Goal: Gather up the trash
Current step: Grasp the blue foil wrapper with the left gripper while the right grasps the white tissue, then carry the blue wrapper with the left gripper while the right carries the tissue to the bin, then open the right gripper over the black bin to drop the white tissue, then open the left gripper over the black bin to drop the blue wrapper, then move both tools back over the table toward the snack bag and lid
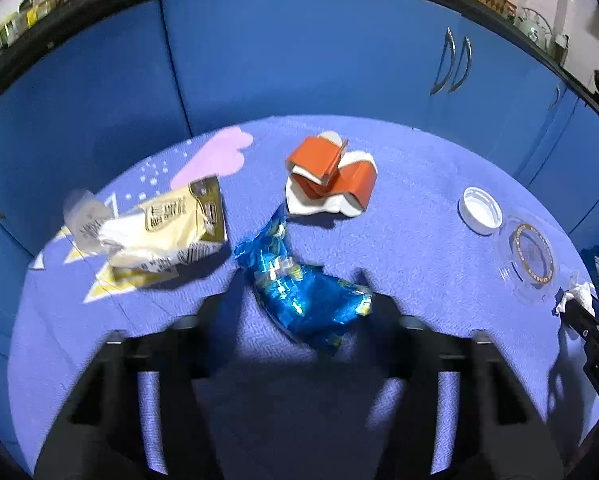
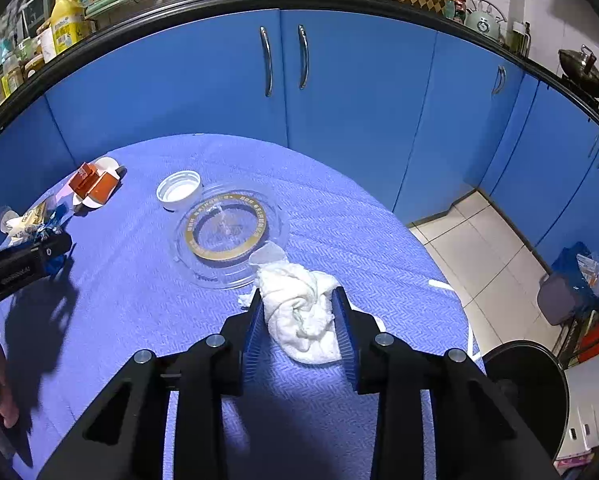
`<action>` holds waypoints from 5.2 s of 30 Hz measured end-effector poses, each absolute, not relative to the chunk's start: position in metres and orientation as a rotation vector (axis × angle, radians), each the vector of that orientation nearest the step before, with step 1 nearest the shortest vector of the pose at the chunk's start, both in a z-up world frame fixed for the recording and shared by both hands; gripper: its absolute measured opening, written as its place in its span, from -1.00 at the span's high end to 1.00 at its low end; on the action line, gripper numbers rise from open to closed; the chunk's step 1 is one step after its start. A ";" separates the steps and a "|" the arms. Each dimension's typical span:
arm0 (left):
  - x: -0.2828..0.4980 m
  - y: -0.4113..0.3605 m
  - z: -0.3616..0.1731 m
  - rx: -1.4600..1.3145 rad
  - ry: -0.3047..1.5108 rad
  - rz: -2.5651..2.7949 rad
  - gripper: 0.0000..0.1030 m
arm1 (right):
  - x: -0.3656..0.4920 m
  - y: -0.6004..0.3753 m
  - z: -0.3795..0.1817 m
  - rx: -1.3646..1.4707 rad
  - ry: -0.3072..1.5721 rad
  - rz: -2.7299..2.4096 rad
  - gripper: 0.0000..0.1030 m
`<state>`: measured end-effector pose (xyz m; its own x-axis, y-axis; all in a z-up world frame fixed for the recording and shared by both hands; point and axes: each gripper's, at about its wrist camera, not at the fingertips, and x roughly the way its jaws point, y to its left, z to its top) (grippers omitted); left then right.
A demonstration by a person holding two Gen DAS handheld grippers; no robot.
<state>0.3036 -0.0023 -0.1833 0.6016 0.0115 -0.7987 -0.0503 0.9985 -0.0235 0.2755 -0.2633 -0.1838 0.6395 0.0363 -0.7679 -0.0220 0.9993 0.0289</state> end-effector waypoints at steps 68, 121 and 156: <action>0.112 -0.241 -0.037 0.178 0.654 -0.405 0.16 | 0.063 -0.394 -0.044 0.092 0.605 -0.163 0.39; 0.168 -0.378 -0.058 0.270 0.680 -0.538 0.11 | 0.064 -0.529 -0.064 0.273 0.509 -0.476 -0.69; 0.168 -0.323 -0.051 0.202 0.668 -0.447 -0.93 | 0.070 -0.488 -0.057 0.260 0.531 -0.374 -0.69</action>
<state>0.1676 -0.3234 -0.0507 0.6950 -0.3335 -0.6369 0.4608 0.8867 0.0384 0.0698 -0.4884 -0.0567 0.7975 -0.2780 -0.5355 0.4108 0.9003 0.1443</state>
